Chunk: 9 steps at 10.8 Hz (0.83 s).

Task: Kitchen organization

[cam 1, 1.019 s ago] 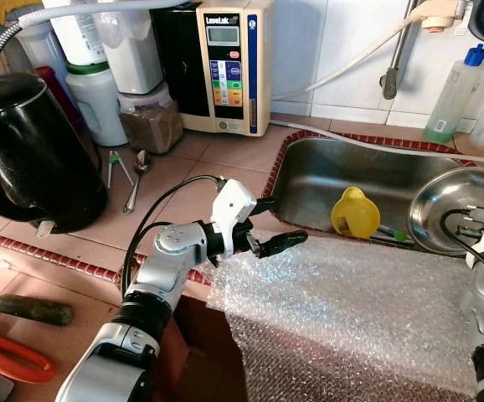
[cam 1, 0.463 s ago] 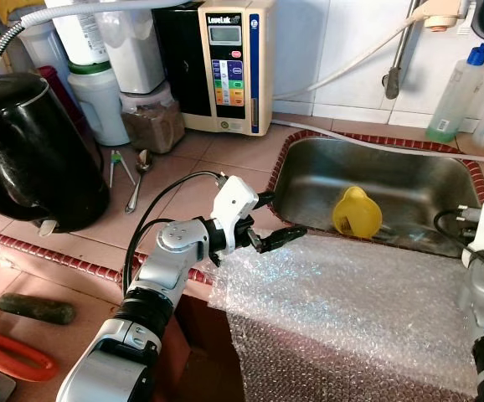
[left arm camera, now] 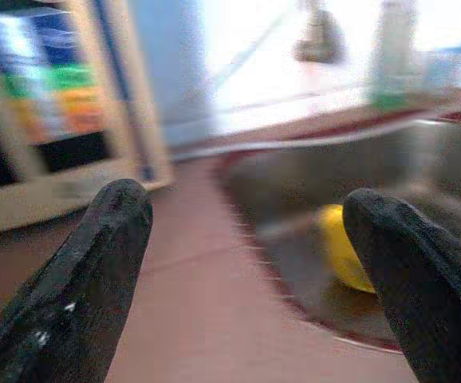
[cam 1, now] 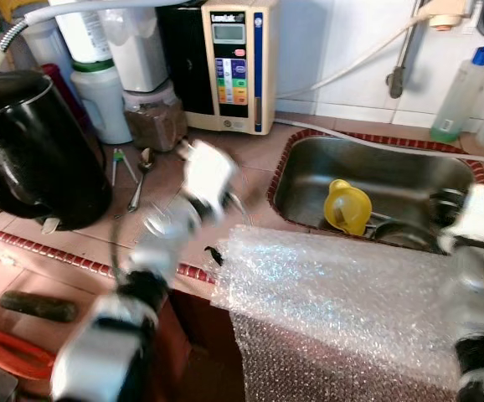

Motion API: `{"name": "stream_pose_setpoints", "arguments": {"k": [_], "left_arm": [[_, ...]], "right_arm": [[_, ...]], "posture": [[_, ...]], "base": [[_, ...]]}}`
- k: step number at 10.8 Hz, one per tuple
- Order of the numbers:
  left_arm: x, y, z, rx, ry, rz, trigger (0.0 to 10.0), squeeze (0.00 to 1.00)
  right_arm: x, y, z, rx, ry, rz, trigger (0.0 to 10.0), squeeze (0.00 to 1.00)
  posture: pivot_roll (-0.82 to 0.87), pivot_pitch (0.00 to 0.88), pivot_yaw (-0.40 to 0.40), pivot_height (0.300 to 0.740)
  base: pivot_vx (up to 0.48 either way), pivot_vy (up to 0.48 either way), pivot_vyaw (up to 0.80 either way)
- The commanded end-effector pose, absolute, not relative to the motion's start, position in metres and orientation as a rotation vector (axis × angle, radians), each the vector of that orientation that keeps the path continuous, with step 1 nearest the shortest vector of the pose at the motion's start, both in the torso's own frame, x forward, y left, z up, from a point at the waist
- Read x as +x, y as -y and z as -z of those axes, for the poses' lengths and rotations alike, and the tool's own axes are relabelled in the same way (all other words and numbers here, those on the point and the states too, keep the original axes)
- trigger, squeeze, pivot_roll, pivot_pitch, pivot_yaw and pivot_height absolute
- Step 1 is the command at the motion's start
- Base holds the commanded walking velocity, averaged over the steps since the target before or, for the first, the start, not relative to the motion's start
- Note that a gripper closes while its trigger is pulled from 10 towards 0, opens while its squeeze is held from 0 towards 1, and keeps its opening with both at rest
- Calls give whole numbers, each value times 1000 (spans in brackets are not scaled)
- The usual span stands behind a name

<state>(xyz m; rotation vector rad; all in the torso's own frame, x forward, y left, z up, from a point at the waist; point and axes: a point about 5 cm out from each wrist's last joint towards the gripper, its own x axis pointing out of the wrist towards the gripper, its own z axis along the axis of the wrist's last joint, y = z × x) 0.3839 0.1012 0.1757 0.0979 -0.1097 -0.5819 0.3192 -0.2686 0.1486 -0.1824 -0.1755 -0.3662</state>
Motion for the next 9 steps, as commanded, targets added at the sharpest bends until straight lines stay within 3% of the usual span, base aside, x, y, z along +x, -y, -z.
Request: {"name": "stream_pose_setpoints", "arguments": {"k": [1, 4, 6, 8, 9], "left_arm": [[388, -116, -171, 110, 78, 480, 10000, 1000], [393, -145, -159, 143, 16, 234, 10000, 1000], [393, -152, -151, 152, -15, 185, 10000, 1000], [391, -156, -137, 153, -98, 154, 10000, 1000], [390, -158, -136, 166, -108, 143, 10000, 1000]], "right_arm": [[316, 252, -150, -199, 194, 301, 10000, 1000], [294, 206, -142, -218, 184, 133, 10000, 1000], [279, 186, -136, -204, 149, 57, 10000, 1000], [257, 154, -136, -359, 149, 45, 10000, 1000], [253, 147, -135, -340, 141, 47, 10000, 1000]], "posture": [[7, 0, 88, 740], [-8, 0, 88, 740], [-22, 0, 88, 740], [-32, 0, 91, 740], [-33, 0, 91, 740]], "base": [[0, 0, 0], [0, 0, 0], [0, 0, 0], [0, 0, 0], [0, 0, 0]]}}
